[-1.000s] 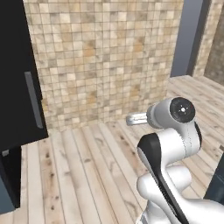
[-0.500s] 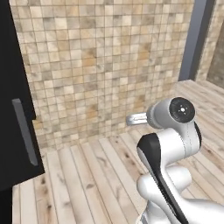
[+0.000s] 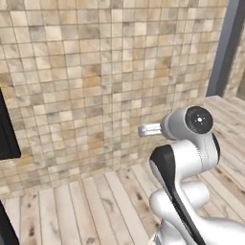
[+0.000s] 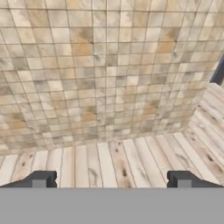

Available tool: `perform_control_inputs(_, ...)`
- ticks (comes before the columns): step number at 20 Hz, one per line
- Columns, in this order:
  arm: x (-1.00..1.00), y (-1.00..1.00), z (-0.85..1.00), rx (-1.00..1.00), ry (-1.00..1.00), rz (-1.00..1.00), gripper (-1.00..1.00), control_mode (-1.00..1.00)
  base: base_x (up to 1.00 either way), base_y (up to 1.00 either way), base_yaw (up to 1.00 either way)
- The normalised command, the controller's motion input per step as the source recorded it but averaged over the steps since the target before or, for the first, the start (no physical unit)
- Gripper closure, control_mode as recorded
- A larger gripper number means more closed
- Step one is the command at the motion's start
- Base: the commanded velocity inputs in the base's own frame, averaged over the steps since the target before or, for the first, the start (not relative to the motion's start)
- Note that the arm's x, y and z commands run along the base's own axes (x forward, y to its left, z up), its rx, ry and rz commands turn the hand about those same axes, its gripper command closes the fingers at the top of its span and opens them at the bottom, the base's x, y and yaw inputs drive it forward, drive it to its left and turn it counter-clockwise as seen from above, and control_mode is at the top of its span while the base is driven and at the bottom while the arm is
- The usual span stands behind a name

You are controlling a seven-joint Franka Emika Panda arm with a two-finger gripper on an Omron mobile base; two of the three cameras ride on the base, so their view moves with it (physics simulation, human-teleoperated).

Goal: Take a sugar cube from the saucer and place it inside the coffee. Then, grab milk from the fridge and place it next to the coffee on the counter to sweeten the coffee.

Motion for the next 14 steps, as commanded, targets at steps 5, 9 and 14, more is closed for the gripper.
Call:
perform_control_inputs(5,0.0,0.0,0.0,0.0,0.0,0.0,-1.0,1.0,0.65,-0.51,0.63)
perform_control_inputs(9,0.0,0.0,0.0,0.0,0.0,0.0,-1.0,1.0,0.44,-0.41,0.83)
perform_control_inputs(14,0.0,0.0,0.0,0.0,0.0,0.0,-1.0,1.0,0.38,-0.36,0.87)
